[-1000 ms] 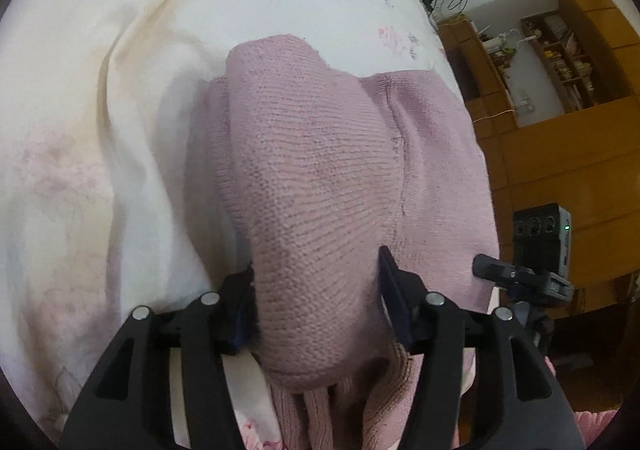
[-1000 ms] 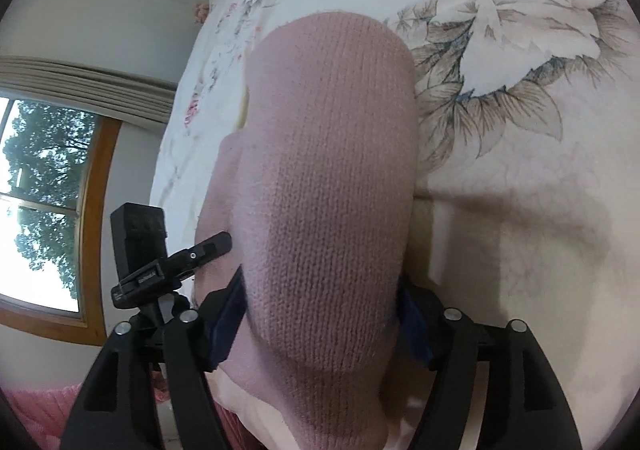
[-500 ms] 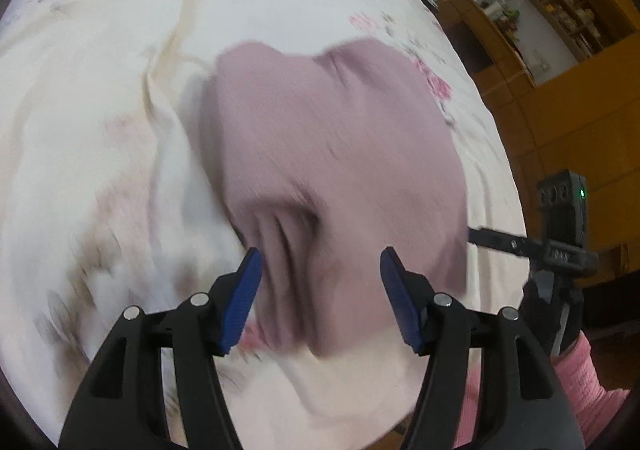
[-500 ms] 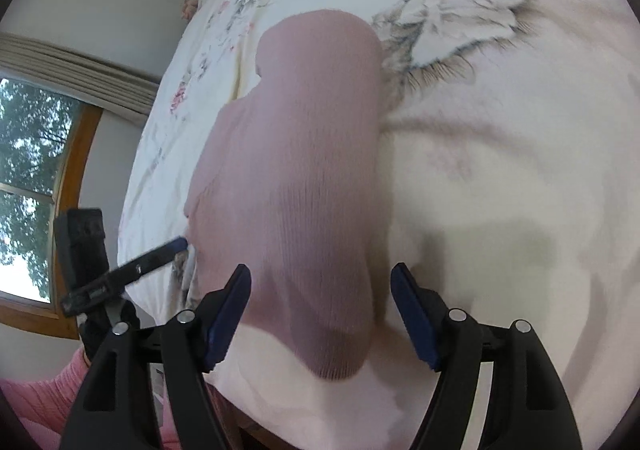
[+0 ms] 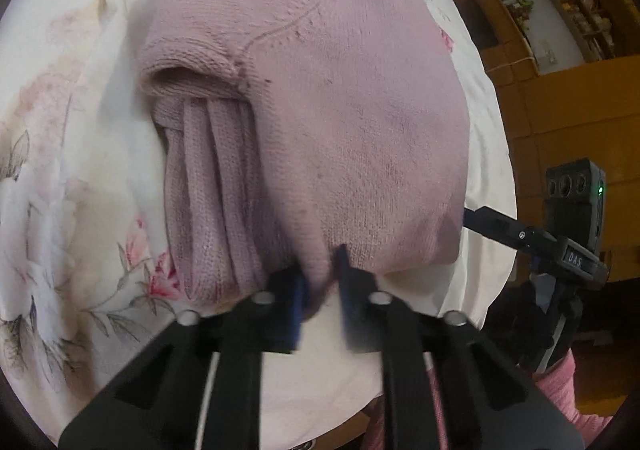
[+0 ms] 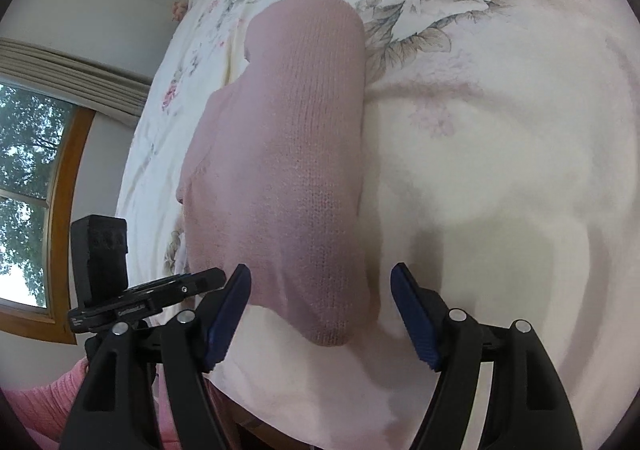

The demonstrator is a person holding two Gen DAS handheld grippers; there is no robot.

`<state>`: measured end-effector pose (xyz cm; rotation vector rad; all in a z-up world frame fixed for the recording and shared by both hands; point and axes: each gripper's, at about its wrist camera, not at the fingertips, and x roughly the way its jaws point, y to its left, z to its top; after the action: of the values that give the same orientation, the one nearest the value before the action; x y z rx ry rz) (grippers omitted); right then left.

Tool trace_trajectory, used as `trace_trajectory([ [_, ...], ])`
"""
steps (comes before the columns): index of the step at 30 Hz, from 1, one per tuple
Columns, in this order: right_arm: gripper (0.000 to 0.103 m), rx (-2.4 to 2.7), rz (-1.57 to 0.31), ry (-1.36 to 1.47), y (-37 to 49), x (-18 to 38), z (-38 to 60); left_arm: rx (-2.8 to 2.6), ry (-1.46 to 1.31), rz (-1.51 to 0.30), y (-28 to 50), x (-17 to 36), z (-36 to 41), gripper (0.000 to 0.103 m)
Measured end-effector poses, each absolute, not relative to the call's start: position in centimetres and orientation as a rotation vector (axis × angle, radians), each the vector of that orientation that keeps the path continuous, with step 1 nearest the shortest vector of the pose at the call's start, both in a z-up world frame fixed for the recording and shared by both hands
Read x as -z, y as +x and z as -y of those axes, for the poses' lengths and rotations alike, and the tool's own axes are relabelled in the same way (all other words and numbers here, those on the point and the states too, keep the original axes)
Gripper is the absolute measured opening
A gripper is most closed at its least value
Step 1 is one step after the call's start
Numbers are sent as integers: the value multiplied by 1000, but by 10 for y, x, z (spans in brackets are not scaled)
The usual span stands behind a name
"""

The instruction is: Fold small clothes

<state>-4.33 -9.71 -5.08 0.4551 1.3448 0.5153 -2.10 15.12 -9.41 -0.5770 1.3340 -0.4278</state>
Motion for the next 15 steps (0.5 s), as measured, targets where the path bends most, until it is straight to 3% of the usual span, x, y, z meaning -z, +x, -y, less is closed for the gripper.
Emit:
trace_trajectory([
  [6, 73, -561, -1334, 506, -46, 48, 101, 461, -573, -1224, -34, 52, -190, 5],
  [9, 62, -550, -1349, 467, -47, 52, 94, 448, -579, -1265, -34, 65, -195, 5],
  [15, 61, -539, -1389, 449, -47, 65, 92, 426, -517, -1347, -39, 105, -193, 6],
])
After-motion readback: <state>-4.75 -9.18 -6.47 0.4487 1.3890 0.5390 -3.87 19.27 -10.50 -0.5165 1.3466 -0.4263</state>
